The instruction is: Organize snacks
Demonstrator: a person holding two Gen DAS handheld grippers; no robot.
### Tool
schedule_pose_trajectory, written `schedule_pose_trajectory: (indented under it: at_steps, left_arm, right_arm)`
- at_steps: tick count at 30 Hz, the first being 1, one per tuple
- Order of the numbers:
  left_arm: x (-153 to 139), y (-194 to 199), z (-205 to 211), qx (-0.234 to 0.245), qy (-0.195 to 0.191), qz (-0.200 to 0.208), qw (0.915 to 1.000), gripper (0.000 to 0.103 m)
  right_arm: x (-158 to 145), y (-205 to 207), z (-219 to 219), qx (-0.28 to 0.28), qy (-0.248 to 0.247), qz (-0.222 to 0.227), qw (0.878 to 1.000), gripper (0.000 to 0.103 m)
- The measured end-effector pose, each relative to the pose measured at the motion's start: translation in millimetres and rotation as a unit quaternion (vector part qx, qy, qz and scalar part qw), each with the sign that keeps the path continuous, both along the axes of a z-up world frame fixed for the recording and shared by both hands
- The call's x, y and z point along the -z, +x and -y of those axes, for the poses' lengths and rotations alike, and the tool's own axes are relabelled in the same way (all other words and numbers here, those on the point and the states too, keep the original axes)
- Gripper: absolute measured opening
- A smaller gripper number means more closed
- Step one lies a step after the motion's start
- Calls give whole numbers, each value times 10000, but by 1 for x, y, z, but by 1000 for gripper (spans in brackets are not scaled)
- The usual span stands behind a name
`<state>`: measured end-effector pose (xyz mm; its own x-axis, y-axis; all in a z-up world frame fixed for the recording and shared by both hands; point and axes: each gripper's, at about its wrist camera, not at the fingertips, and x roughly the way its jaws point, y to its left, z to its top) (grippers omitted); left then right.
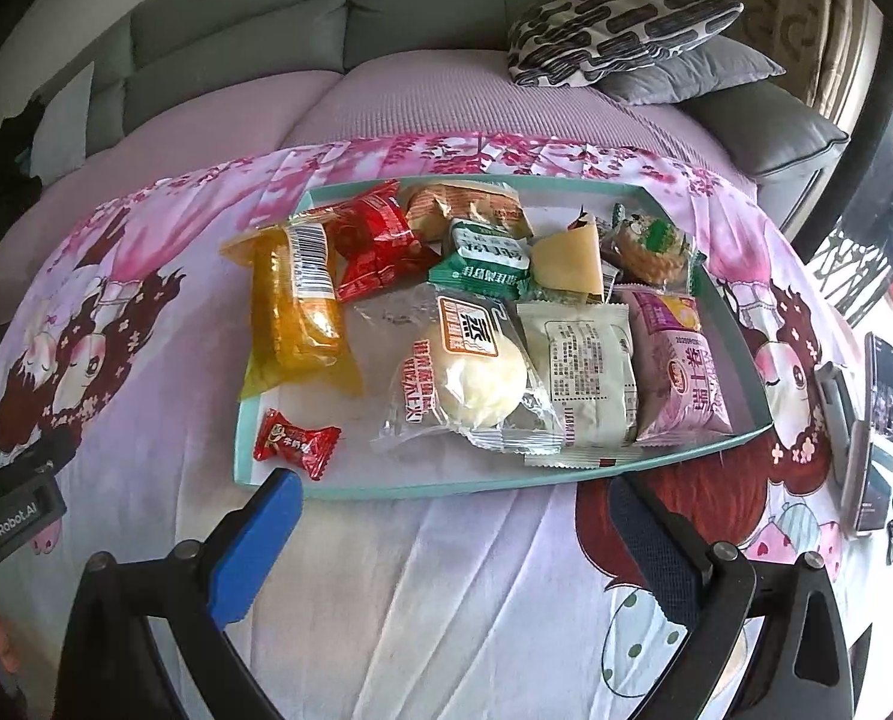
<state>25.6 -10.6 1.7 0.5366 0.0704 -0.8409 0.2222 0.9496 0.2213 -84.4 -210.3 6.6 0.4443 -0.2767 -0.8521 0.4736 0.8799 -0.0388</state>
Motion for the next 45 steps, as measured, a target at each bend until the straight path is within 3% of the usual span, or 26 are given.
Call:
schedule_pose_trajectory:
  at_steps: [45]
  left_arm:
    - [10,2,11,104,74,-201,9997,98]
  right_arm:
    - [8,-1,6,113,177,-67,9998,103]
